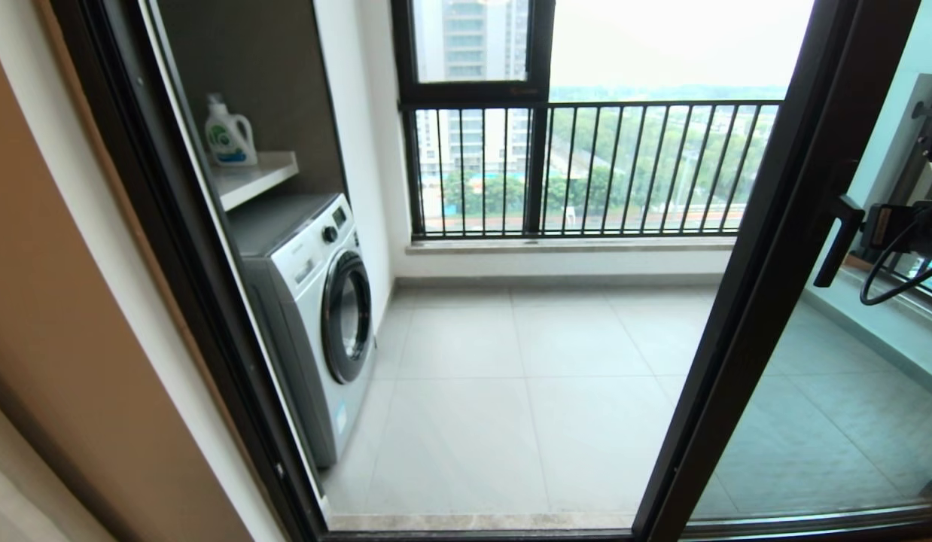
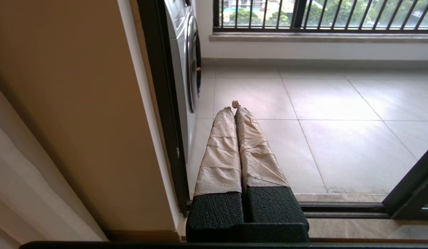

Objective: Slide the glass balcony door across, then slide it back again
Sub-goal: Close the slid door

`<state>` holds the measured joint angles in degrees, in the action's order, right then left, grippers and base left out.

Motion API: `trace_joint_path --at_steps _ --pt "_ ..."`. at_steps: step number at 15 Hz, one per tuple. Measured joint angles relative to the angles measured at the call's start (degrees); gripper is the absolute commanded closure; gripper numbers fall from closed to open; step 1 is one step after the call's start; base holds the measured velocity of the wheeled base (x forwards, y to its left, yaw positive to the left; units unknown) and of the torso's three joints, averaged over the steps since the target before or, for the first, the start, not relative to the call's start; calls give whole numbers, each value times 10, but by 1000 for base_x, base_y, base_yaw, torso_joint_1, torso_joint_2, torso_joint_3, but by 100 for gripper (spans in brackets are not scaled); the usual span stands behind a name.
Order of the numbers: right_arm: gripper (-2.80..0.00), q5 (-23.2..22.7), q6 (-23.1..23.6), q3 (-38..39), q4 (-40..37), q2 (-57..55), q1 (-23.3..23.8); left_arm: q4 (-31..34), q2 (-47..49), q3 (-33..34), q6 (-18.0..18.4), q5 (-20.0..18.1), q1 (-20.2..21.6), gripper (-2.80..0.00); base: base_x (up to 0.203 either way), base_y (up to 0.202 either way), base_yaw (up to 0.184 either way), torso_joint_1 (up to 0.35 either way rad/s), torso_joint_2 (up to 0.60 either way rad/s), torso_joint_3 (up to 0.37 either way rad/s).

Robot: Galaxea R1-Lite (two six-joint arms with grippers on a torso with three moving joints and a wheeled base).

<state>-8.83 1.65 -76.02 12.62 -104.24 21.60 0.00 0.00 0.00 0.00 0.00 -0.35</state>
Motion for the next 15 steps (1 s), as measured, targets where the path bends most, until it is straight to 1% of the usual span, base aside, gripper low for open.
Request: trace_joint_path --at_steps 3,7,10,12,15 --pt "0 -5 -1 -12 12 -6 22 0 0 0 0 0 0 0 0 0 0 0 0 0" --pt "0 -10 -1 -14 12 -10 30 0 0 0 0 0 0 0 0 0 0 0 0 0" --pt "0 -42 -1 -11 15 -14 33 0 0 0 0 0 0 0 0 0 0 0 0 0" --pt "0 -74 -2 -5 19 -16 36 0 0 0 0 0 0 0 0 0 0 0 0 0" --pt "0 -85 -8 -2 40 -24 39 0 0 0 0 0 0 0 0 0 0 0 0 0"
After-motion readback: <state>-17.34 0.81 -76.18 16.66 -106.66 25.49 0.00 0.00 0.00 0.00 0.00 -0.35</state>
